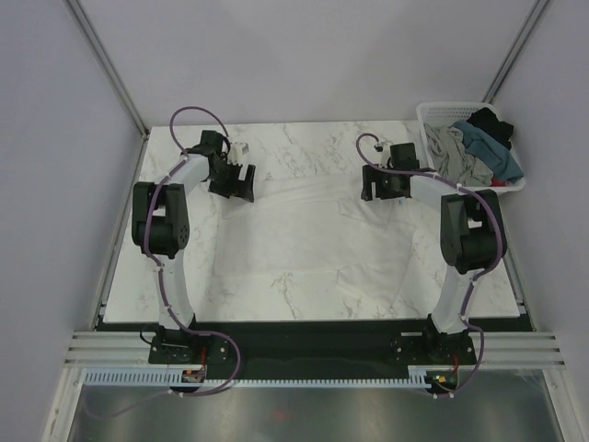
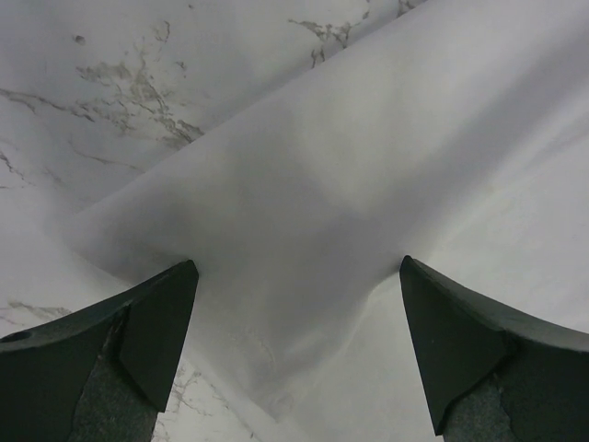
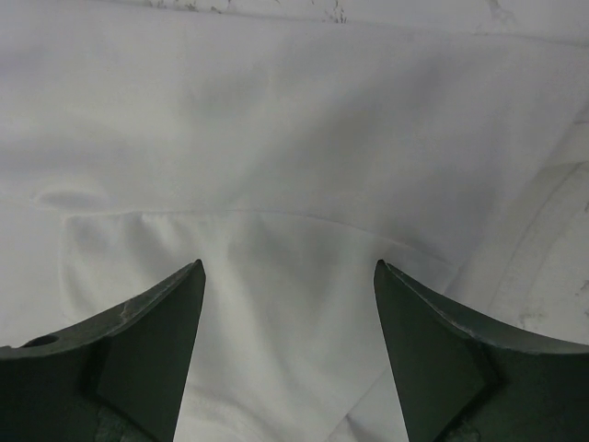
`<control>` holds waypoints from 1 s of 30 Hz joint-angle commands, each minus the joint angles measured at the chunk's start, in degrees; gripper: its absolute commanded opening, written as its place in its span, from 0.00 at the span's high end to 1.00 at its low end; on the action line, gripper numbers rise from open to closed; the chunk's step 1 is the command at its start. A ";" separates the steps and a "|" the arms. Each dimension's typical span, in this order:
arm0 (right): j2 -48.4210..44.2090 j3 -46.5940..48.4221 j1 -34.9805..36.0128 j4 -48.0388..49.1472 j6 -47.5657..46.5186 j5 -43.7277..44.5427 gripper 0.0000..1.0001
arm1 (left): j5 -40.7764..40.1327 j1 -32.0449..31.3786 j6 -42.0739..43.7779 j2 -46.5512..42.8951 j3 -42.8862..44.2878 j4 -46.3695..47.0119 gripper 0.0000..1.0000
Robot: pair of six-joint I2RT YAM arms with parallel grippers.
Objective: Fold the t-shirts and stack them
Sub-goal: Fold the tshirt
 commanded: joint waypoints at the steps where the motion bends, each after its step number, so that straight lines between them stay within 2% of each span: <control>1: 4.53 3.81 -0.21 1.09 2.55 -1.89 0.18 | -2.74 0.18 -0.62 1.83 2.82 -0.60 0.00; 8: 11.65 8.82 -0.21 1.35 4.22 -2.77 0.18 | -6.34 0.18 -0.27 6.84 7.65 -0.60 0.00; 21: 19.39 21.91 -0.47 -0.14 3.16 -2.51 0.17 | -14.52 0.09 4.04 18.62 25.05 1.60 0.00; 26: 20.02 25.96 -0.39 0.03 0.80 -1.54 0.17 | -18.03 -0.26 4.13 17.31 26.12 3.27 0.00; 30: 14.06 25.80 0.40 -0.32 -1.32 -1.19 0.17 | -18.83 -0.61 2.55 8.01 23.50 4.49 0.00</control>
